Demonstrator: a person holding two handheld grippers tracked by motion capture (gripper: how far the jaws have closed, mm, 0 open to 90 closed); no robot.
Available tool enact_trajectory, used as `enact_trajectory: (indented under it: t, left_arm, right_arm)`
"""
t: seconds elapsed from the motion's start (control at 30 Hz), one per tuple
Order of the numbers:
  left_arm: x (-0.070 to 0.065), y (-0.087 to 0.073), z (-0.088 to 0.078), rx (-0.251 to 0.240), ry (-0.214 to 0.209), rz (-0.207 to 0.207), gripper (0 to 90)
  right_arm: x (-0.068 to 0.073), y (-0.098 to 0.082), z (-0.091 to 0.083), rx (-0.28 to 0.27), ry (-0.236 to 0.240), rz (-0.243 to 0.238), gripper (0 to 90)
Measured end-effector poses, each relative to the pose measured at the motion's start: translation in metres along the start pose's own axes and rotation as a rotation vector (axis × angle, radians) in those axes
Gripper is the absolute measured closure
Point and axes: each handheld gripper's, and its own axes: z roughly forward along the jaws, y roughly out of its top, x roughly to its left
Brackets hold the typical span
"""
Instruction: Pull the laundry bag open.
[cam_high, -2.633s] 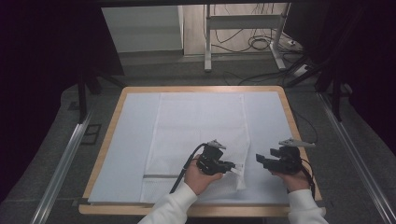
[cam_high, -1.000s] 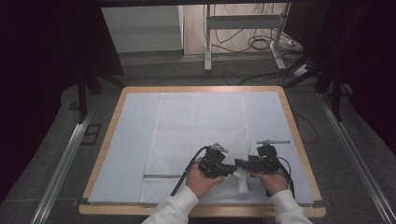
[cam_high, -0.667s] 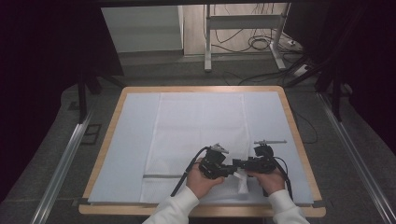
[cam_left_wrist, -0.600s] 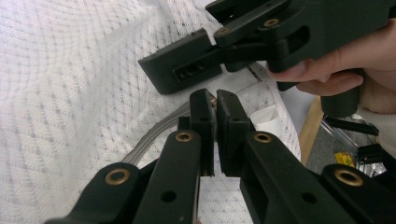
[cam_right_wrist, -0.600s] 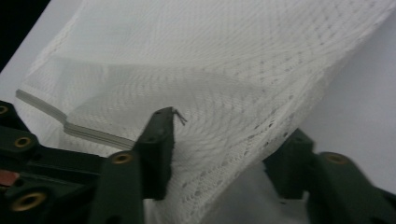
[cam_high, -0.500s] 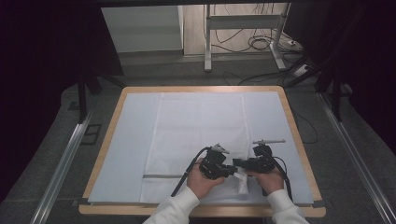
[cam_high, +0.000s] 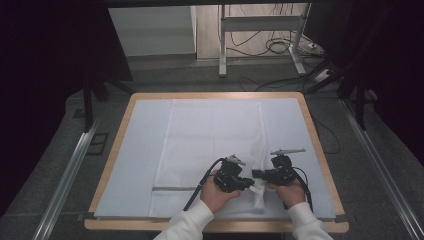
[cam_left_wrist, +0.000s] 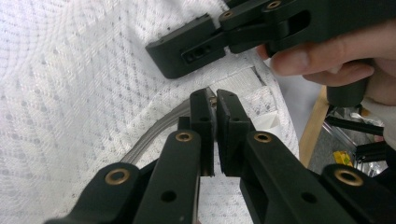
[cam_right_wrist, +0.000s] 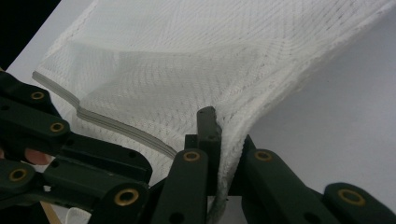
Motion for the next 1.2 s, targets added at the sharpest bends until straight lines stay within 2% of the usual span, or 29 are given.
enact_trajectory:
  t: [0.17,0.5,1.2]
  left_arm:
    - [0.003,-0.002,0.001,0.003,-0.003,-0.010,86.7]
    - [0.008,-0.006,0.000,0.002,-0.016,-0.026,86.8]
    - [0.010,-0.009,0.000,-0.006,-0.004,-0.026,86.8]
  right_arm:
    - [-0.001,-0.001,-0.002,-0.018,0.014,-0.005,87.8]
    - [-0.001,-0.002,-0.002,-0.016,0.028,-0.011,88.0]
    - [0.000,-0.003,-0.003,-0.020,0.036,-0.027,88.2]
